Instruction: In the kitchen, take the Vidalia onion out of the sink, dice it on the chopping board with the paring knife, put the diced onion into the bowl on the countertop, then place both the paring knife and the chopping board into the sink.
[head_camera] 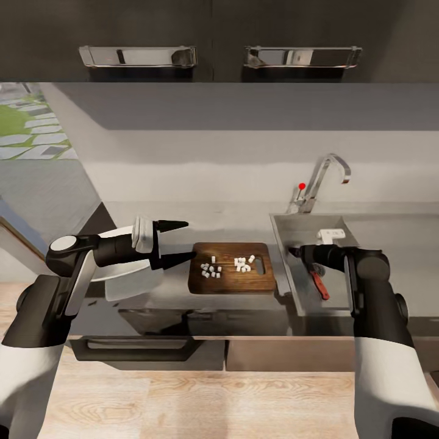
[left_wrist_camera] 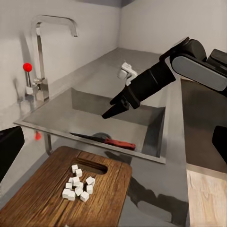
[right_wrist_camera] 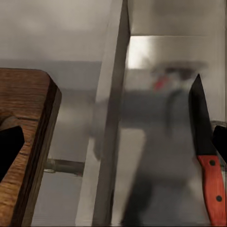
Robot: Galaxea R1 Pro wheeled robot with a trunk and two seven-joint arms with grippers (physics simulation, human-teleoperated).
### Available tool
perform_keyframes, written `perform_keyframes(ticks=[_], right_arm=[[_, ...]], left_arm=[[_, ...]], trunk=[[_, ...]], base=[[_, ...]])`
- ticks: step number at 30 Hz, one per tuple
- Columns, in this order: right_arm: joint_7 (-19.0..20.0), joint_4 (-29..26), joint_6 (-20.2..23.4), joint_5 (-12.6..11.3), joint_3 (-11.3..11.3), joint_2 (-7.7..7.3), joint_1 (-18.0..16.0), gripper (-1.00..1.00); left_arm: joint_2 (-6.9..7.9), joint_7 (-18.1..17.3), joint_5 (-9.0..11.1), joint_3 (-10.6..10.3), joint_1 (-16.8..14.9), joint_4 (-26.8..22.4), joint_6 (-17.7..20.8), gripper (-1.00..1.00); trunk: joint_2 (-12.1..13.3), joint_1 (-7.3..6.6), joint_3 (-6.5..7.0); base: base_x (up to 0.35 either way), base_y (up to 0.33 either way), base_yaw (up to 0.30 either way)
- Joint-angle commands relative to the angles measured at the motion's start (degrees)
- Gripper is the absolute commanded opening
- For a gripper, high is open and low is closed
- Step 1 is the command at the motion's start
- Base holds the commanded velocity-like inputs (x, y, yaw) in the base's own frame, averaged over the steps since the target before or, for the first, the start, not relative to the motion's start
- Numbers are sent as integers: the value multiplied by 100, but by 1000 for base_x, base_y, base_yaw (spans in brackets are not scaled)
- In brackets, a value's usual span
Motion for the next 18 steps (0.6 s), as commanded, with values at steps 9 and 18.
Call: perform_keyframes(ticks=[9,18], right_arm=[[-1595,443,136,53,81,251,-9,100],[-1958,527,133,34,136,395,-24,100]], left_arm=[[5,0,35,1,-5,1,66,100],[5,0,35,1,-3,2,66,100]], trunk=[[-11,3,-10],[-11,3,-10]], base=[[0,3,0],[0,0,0]])
